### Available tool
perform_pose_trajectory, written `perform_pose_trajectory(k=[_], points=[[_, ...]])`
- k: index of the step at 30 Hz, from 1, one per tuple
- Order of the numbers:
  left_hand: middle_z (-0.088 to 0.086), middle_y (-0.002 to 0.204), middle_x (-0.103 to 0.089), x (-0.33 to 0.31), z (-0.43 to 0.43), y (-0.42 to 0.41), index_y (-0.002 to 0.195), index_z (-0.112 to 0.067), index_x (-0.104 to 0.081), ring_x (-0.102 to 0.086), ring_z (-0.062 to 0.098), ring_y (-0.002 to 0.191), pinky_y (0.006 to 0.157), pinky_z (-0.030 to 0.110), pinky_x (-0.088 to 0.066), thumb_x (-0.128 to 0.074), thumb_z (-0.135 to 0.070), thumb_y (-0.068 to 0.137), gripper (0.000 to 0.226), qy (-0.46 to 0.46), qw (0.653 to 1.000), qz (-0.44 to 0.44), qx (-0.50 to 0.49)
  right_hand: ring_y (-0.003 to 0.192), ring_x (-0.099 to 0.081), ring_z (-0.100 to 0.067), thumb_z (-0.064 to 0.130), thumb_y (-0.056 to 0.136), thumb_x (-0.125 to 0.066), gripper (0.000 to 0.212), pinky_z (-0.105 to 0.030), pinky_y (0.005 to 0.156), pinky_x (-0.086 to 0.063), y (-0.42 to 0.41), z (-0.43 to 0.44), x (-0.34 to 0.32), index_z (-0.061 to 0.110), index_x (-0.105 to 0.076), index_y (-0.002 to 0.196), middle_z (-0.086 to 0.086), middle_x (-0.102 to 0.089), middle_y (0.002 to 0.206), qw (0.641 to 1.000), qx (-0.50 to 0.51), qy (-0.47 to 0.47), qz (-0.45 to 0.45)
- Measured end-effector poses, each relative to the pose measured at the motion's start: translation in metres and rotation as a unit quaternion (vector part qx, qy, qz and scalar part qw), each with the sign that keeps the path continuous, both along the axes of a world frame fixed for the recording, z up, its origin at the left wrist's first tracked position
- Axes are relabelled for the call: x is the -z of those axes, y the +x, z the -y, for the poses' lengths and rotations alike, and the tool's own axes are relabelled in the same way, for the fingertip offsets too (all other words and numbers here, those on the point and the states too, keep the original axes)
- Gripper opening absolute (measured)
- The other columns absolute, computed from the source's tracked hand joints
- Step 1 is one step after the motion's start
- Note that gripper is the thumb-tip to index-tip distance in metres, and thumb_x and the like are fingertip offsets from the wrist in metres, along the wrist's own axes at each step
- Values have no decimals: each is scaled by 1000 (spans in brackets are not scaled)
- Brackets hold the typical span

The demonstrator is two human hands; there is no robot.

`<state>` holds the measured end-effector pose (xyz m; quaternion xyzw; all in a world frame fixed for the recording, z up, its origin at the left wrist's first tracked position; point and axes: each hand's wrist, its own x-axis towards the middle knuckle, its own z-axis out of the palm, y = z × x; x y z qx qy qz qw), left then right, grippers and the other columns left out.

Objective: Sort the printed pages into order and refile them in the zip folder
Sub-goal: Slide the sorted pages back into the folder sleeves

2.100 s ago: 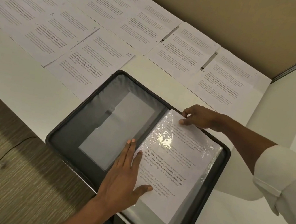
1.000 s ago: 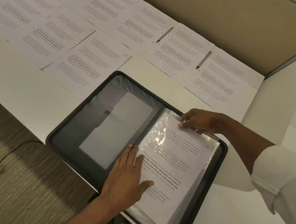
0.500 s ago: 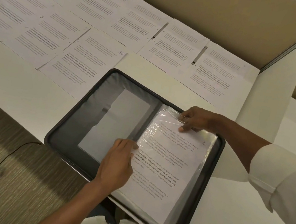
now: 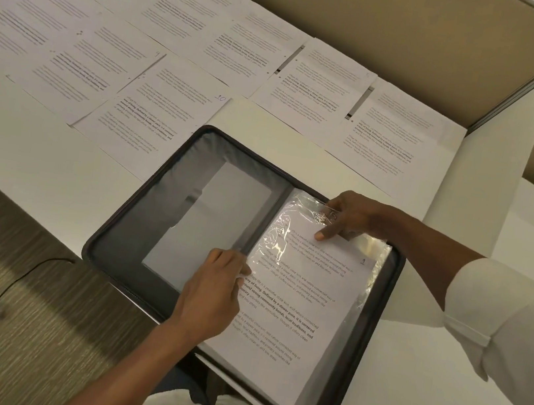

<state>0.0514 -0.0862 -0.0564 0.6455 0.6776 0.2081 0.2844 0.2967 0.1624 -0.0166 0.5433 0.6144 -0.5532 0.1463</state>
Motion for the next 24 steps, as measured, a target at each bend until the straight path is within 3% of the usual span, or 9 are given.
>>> perform_pose_trajectory(k=[4, 8, 12, 14, 17, 19, 24], points=[[-9, 129, -62, -4, 1, 1, 118, -20, -68, -51, 3, 116, 89, 27, -58, -70, -20, 99, 19, -9, 1000, 2, 0, 96, -76, -31, 10, 71, -96, 35, -41, 80, -65, -4, 2, 1, 9, -77, 100, -10, -79, 99, 999, 22, 24, -3], [-10, 132, -58, -5, 2, 1, 120, -21, -67, -49, 0, 116, 89, 20, -55, -68, -20, 101, 18, -30, 1000, -5, -2, 96, -76, -35, 1, 76, -90, 34, -39, 80, -64, -8, 3, -2, 4, -75, 106, -13, -78, 98, 1000, 9, -3, -11], [-12, 131, -57, -14, 1, 2, 122, -20, -67, -46, -1, 116, 87, 14, -51, -70, -23, 101, 22, -34, 999, -12, 5, 93, -74, -28, 9, 77, -92, 40, -34, 73, -61, -9, 1, -2, 9, -73, 113, -8, -75, 97, 1000, -15, 6, 7], [-13, 133, -53, -16, 1, 3, 128, -22, -62, -46, -1, 116, 84, 8, -43, -69, -32, 101, 29, -44, 998, -27, 20, 94, -76, -29, 19, 76, -95, 41, -37, 78, -65, -7, -4, -5, 9, -75, 110, -9, -79, 98, 999, -37, 15, 33], [-9, 141, -48, -15, 3, 7, 137, -23, -56, -49, 6, 122, 94, 19, -50, -68, -48, 99, 47, -37, 996, -66, 47, 75, -77, -22, 23, 73, -97, 39, -32, 67, -63, 0, -12, -16, 7, -76, 101, -7, -79, 85, 989, -104, 15, 104], [-7, 150, -42, -14, 8, 13, 143, -24, -52, -45, 11, 133, 105, 25, -45, -67, -59, 94, 62, -50, 993, -91, 63, 67, -75, -17, 23, 70, -98, 35, -27, 61, -58, 6, -15, -25, 8, -78, 96, -7, -79, 81, 976, -159, -5, 147], [-2, 166, -26, -37, 20, 36, 149, -28, -42, -30, 22, 152, 123, 40, -22, -44, -90, 83, 91, -93, 982, -142, 80, 79, -72, -10, 27, 77, -93, 23, -27, 75, -51, 16, -19, -55, 11, -80, 87, -3, -80, 82, 979, -173, -12, 109]])
